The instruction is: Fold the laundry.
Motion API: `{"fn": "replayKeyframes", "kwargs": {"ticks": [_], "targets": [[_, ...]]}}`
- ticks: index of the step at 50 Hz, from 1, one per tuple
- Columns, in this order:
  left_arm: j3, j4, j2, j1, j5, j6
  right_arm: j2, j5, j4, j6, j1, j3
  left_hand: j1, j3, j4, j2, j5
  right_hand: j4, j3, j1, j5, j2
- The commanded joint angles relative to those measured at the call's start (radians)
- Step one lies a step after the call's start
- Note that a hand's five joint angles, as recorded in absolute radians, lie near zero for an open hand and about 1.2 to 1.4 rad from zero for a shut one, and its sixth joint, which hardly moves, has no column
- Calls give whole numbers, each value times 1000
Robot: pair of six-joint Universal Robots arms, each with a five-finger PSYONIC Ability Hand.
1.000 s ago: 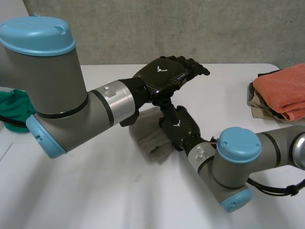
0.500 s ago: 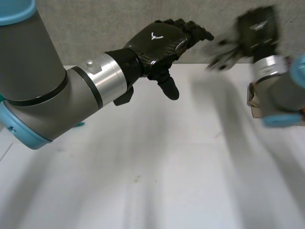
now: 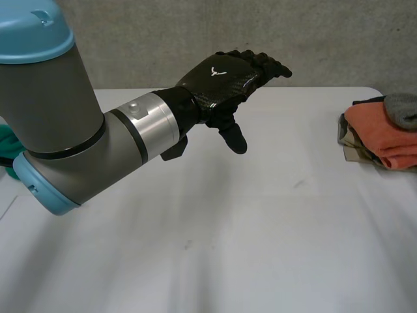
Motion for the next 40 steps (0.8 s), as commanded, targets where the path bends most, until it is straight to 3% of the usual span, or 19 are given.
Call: {"fn": "replayKeyframes", "kwargs": {"ticks": [1,12,21,25,31,39,40], "targets": [[4,0,4,0,0,1,-79,-6,-6,15,3,-4,-9,-29,-23,-29,-41,199,216,374,261,254],[4,0,12,0,-3,0,-122,29,-49,277,41,-258,-6,-26,-20,-26,-38,199,216,374,261,254],[-4,-1,12,-1,-11,-2,-44,34,-251,383,40,-132,-3,-23,-17,-23,-36,199,216,374,261,254],[-12,-1,4,-5,-11,0,10,-4,-343,379,35,-43,-3,-23,-17,-23,-36,199,216,374,261,254],[-16,0,-5,-18,-9,1,79,-176,-375,347,-34,46,-3,-23,-17,-23,-36,199,216,374,261,254],[-18,-1,-7,-20,-9,3,-29,-279,-371,307,-117,192,-3,-23,-17,-23,-36,199,216,374,261,254],[-18,-1,-5,-20,-9,3,-52,-275,-371,307,-121,204,-1,-20,-14,-20,-33,81,98,255,143,136]]}}
